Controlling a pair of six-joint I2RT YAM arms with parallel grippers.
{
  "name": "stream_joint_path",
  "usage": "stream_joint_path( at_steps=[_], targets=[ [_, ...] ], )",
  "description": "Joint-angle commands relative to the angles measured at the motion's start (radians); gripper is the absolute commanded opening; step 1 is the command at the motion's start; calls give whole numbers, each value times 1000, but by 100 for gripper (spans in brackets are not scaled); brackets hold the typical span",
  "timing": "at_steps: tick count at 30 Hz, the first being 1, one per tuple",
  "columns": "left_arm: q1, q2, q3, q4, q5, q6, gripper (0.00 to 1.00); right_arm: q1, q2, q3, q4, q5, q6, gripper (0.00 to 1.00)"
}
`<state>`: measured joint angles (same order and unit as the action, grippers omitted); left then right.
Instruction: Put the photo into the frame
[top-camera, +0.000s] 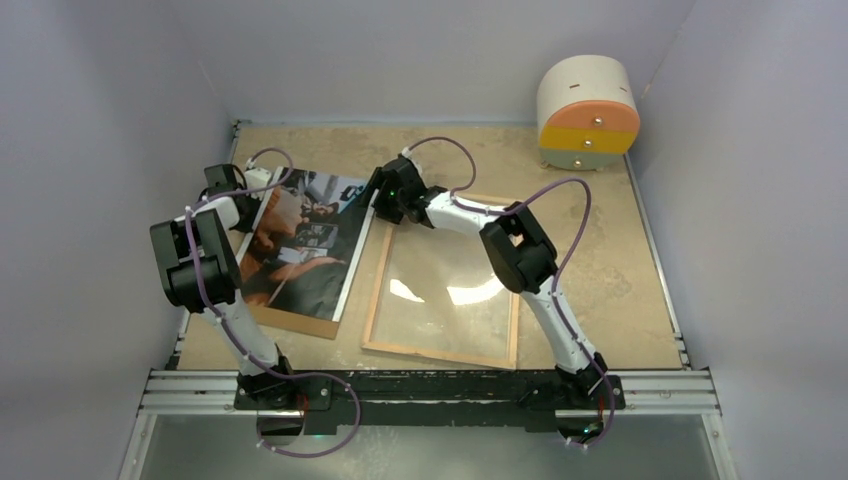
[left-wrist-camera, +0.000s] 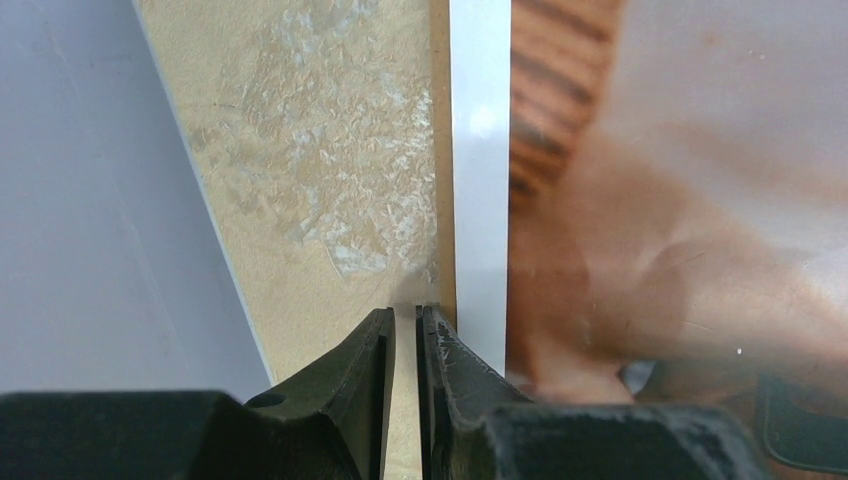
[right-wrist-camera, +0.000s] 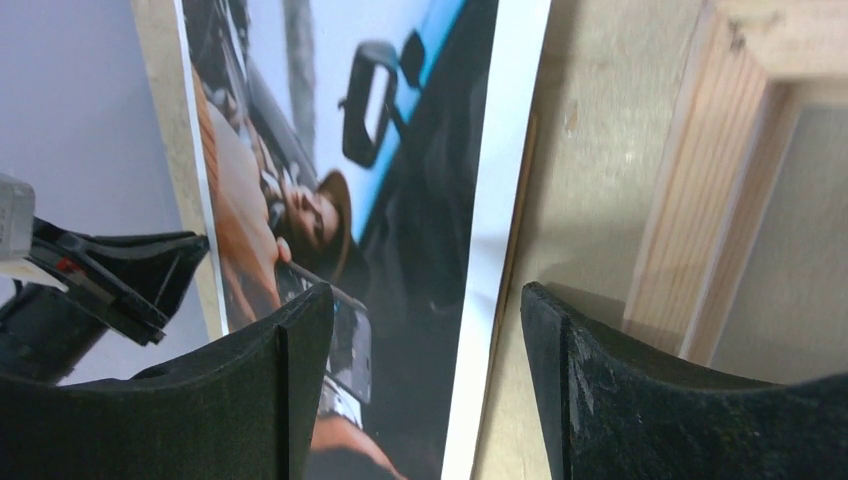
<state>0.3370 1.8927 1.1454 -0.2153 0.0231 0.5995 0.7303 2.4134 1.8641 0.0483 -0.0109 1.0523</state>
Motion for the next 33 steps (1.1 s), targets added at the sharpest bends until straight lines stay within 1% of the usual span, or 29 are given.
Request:
stream_joint_path(
  at_steps=[1,10,19,24,33],
  targets=[
    [0,38,-84,-209,75,-9,18,29,-55,-65,-71,51,-42,71],
    [1,16,-148,-188,84,-4,17,85,-10,98,-161,72,-116,69],
    [1,29,-154,-174,89,-8,16,111,-23,186,-231,111,-177,67],
    [1,25,-160,-172,86,-7,15,114,-34,191,-237,112,-184,66],
    [1,23,-164,-167,80,-3,15,116,25,282,-360,117,-222,67]
  ],
)
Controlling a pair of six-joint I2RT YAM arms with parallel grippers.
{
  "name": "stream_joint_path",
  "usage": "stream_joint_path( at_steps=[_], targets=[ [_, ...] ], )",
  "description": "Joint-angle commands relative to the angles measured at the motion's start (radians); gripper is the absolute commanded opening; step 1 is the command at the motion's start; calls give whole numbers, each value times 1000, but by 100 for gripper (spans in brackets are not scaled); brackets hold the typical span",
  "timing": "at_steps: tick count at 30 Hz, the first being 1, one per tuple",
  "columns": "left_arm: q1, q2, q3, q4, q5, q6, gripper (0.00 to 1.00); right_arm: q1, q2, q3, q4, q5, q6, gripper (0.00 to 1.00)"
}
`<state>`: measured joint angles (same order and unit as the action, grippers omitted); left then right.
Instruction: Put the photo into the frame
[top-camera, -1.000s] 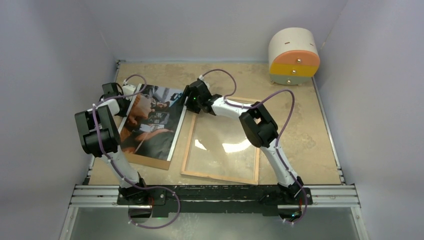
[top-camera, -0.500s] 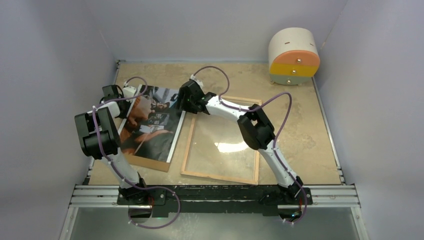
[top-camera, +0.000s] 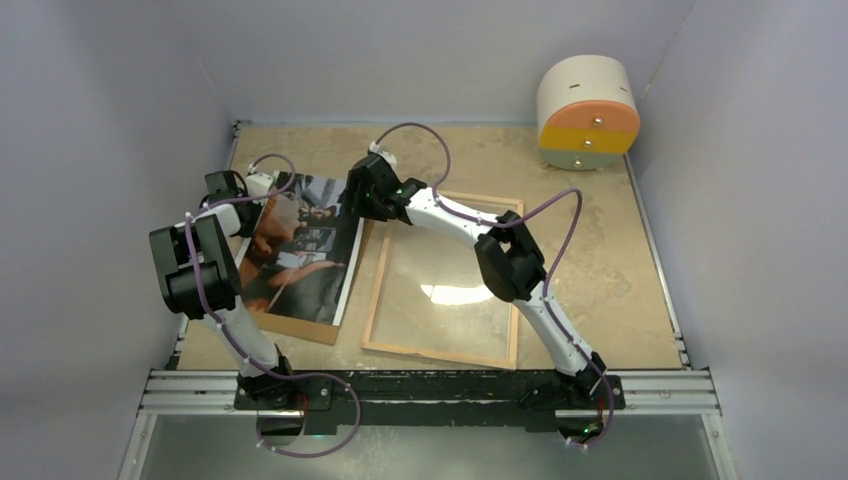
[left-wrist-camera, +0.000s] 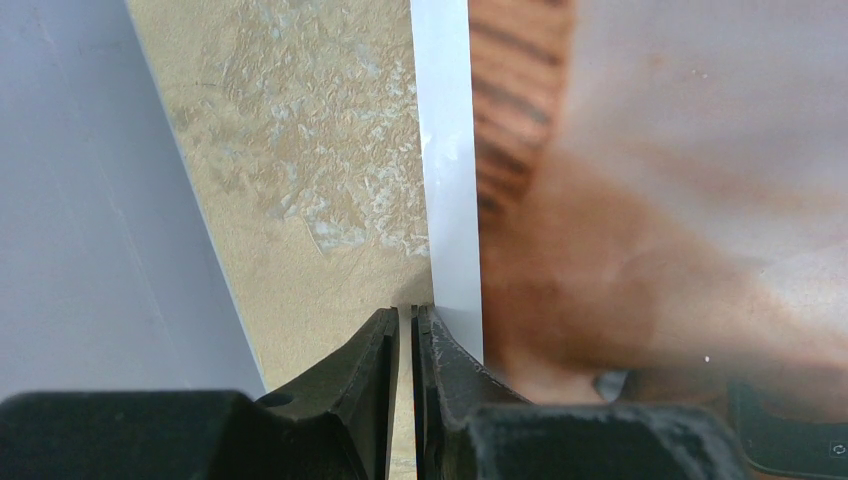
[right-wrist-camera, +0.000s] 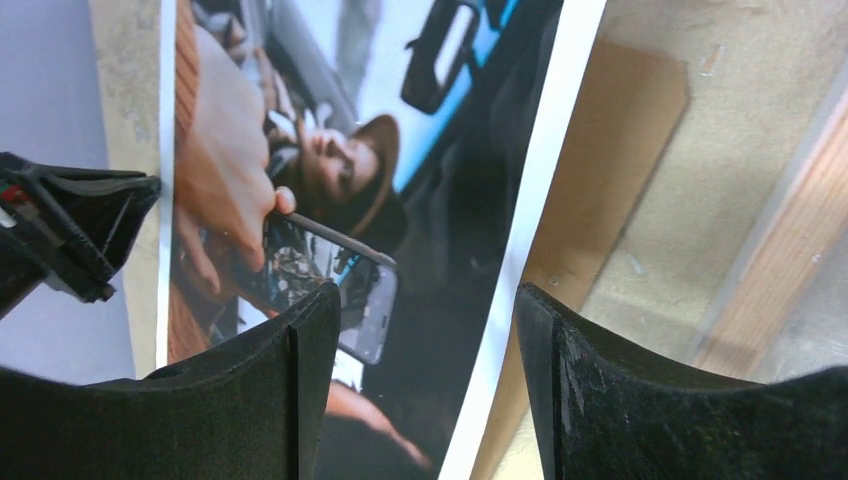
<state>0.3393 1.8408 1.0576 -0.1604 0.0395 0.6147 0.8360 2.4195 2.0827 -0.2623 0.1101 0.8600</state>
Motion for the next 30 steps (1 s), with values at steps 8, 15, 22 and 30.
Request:
stream_joint_path(
  at_steps=[8,15,22,30],
  targets=[
    [-2,85,-72,-221,68,-17,14,6,-57,-112,114,-99,12,68],
    [-2,85,-74,-226,68,-12,13,-34,-147,-345,515,-247,121,66],
    [-1,83,-71,-233,74,-12,11,-42,-167,-399,644,-288,151,58],
    [2,85,-54,-258,102,-13,10,-43,-108,-359,637,-293,181,45]
  ],
)
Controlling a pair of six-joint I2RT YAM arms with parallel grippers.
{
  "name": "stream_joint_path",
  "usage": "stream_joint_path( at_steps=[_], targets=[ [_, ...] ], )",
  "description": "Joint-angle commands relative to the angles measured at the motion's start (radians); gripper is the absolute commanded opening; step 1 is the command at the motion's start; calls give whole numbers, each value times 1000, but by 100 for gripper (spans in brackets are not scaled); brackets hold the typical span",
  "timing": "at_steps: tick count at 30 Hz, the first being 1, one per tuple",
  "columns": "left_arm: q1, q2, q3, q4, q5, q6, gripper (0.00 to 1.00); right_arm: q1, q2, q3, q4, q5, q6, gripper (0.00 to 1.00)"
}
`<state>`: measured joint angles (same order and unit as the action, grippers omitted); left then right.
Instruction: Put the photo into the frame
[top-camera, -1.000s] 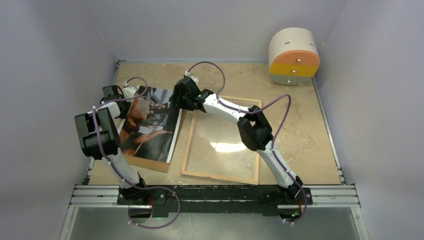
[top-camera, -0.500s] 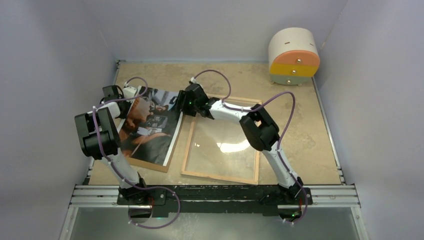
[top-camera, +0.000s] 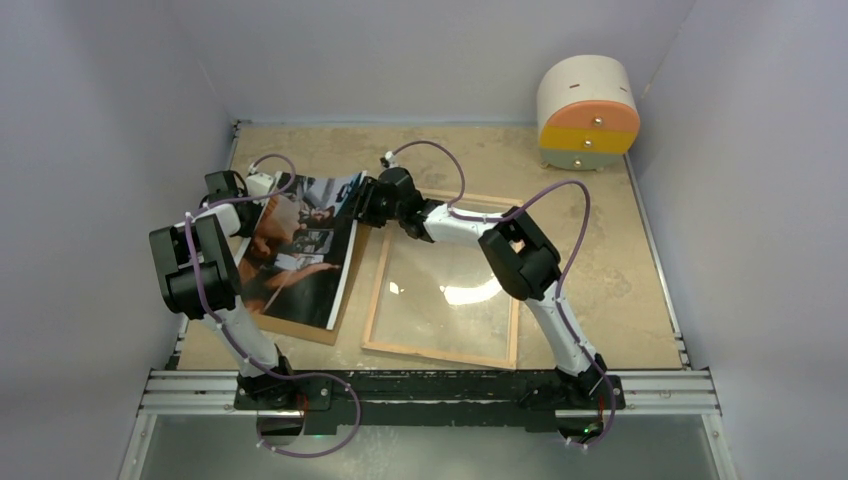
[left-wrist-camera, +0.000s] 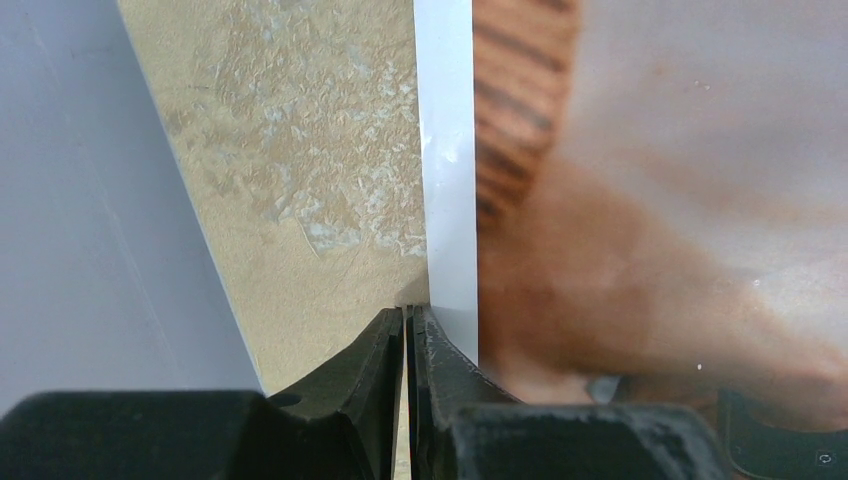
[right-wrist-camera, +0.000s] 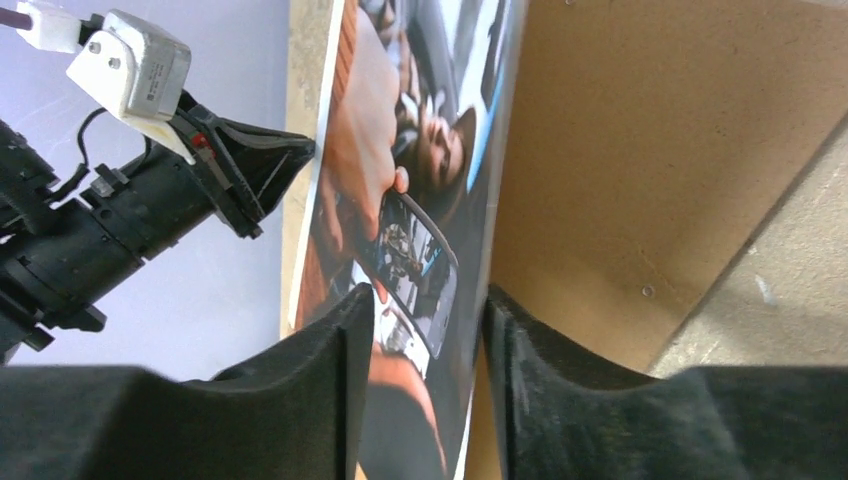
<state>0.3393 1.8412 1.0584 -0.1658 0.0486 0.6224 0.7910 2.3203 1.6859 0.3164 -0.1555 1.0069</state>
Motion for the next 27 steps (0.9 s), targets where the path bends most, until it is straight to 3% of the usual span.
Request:
stream_joint_path(
  at_steps=[1,5,11,16,27],
  targets=[
    [6,88,-45,-267,108,-24,10,2,8,47,61,-28,41,41],
    [50,104,11,-319,167,-31,9,2,45,95,42,-42,47,30],
    [81,47,45,-337,165,-22,9,-10,-24,111,-4,-84,-14,0],
    [104,-55,109,-377,170,-26,13,-39,-139,102,-28,-145,-66,0],
    [132,-304,215,-430,173,-29,39,-176,-721,-27,-246,-290,-364,0]
  ],
)
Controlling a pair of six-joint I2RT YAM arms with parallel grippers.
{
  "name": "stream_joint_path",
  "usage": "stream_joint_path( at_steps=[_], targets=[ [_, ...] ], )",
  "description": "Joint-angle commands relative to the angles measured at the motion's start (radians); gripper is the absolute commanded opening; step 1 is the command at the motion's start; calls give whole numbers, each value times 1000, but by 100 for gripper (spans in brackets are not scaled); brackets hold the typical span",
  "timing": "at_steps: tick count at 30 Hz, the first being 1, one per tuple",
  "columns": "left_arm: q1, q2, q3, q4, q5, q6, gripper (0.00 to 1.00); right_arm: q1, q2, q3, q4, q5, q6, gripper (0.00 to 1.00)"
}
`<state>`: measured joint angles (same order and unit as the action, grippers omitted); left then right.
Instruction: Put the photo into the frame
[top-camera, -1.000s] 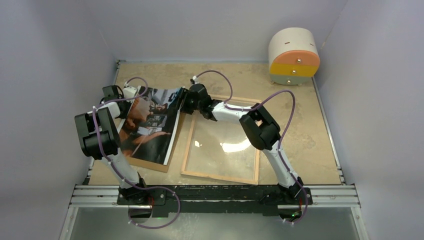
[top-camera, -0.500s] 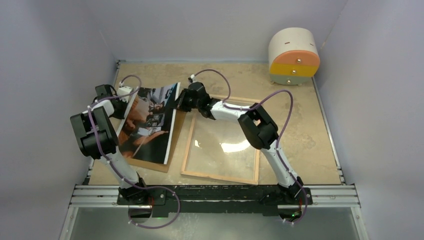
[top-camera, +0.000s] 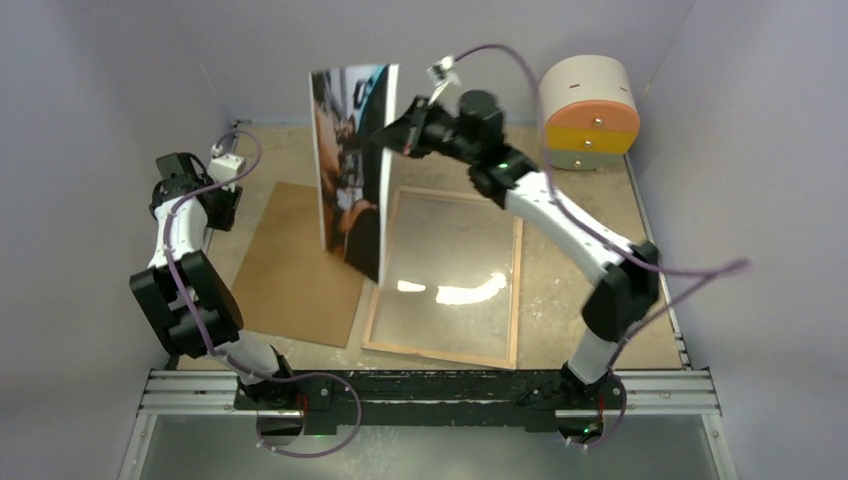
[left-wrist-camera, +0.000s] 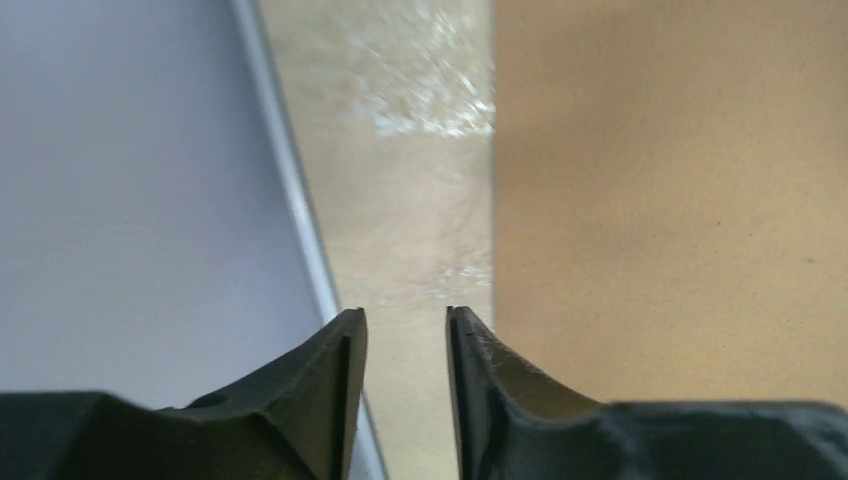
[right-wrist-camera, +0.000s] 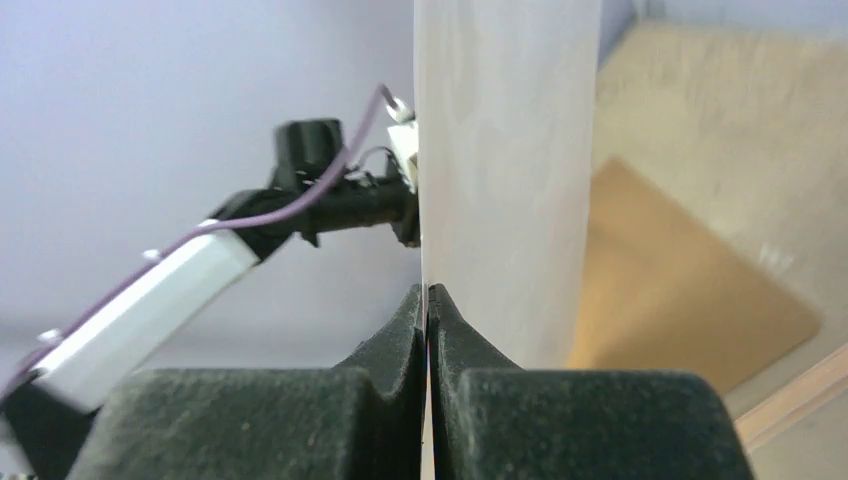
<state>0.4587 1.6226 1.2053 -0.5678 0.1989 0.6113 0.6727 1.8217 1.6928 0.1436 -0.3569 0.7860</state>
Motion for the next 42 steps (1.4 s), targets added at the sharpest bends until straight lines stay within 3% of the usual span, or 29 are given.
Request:
stream_joint_path(
  at_steps=[1,4,6,7,10,12,16,20,24,31,36,39,42],
  targets=[
    [12,-95,79,-34,13,-25,44,-79,-278,-48,-97,-83,-160,0],
    [14,-136,99,-46,0,-46,52,-176,-464,-97,-154,-86,-177,0],
    [17,-187,83,-16,-10,-77,73,-233,-588,-118,-211,-49,-215,0],
    [17,-214,73,-3,-6,-85,78,-243,-640,-90,-274,0,-255,0],
    [18,-269,49,16,12,-116,84,-245,-538,233,-764,261,-370,0],
    [18,-278,51,7,34,-129,86,-245,-462,400,-983,478,-397,0],
    [17,-273,51,-28,66,-163,88,-244,-498,343,-983,761,-433,0],
    [17,-279,13,-27,71,-166,90,-219,-459,325,-1020,807,-436,0],
    [17,-290,-23,-11,74,-157,91,-70,-351,341,-1111,975,-473,0],
    [17,-290,-64,6,79,-151,92,44,-217,430,-1173,1199,-504,0],
    [17,-283,-74,8,73,-143,92,126,-232,398,-1095,1457,-568,0],
    [18,-285,-78,8,71,-143,92,132,-257,376,-1052,1535,-584,0],
    [17,-288,-82,8,71,-139,92,129,-336,289,-855,1647,-720,0]
  ],
)
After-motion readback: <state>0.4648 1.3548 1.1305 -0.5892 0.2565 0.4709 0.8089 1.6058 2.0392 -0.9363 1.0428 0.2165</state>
